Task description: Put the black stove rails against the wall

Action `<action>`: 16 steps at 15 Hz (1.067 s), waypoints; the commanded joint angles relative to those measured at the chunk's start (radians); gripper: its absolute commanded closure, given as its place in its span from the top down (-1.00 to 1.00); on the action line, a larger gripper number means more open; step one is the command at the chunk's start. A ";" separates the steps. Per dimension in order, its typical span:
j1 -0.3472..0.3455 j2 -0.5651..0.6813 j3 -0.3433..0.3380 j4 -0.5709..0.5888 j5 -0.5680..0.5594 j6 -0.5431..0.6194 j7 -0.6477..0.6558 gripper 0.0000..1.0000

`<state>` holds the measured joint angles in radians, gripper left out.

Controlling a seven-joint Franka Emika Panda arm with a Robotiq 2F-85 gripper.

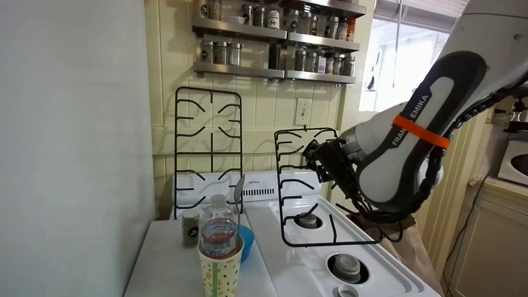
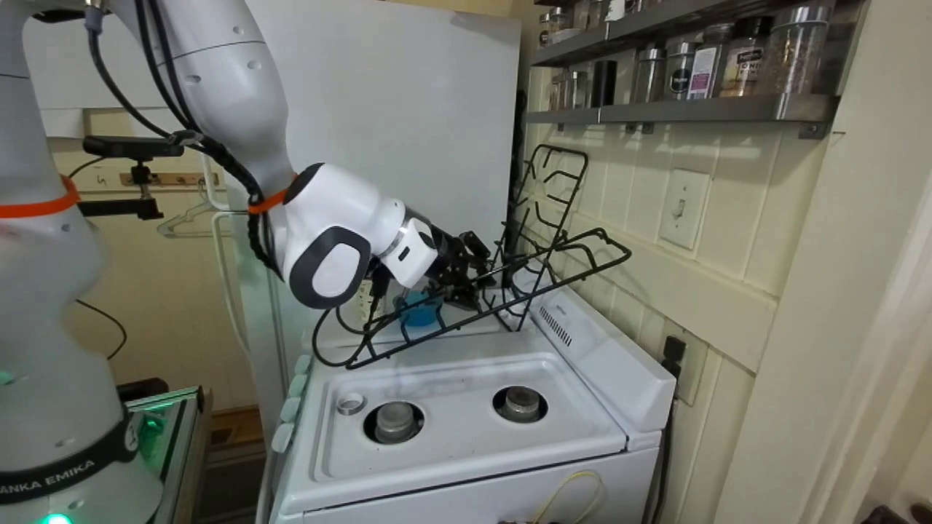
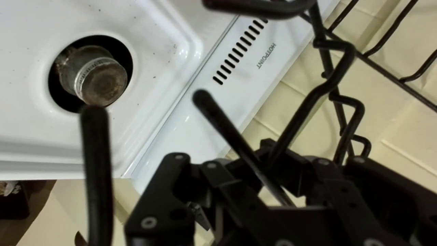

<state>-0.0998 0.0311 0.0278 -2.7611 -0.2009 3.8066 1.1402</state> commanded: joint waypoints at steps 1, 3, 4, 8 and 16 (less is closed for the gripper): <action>-0.051 0.021 -0.001 0.000 -0.279 0.080 0.104 -1.00; -0.089 0.028 -0.019 0.000 -0.437 0.084 0.135 -1.00; -0.109 0.027 -0.033 0.000 -0.513 0.100 0.158 -1.00; -0.176 0.029 -0.091 0.008 -0.674 0.206 0.171 -1.00; -0.172 0.061 -0.144 0.091 -0.695 0.277 0.154 -1.00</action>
<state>-0.2964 0.0865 -0.1050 -2.7270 -0.8892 4.0493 1.2660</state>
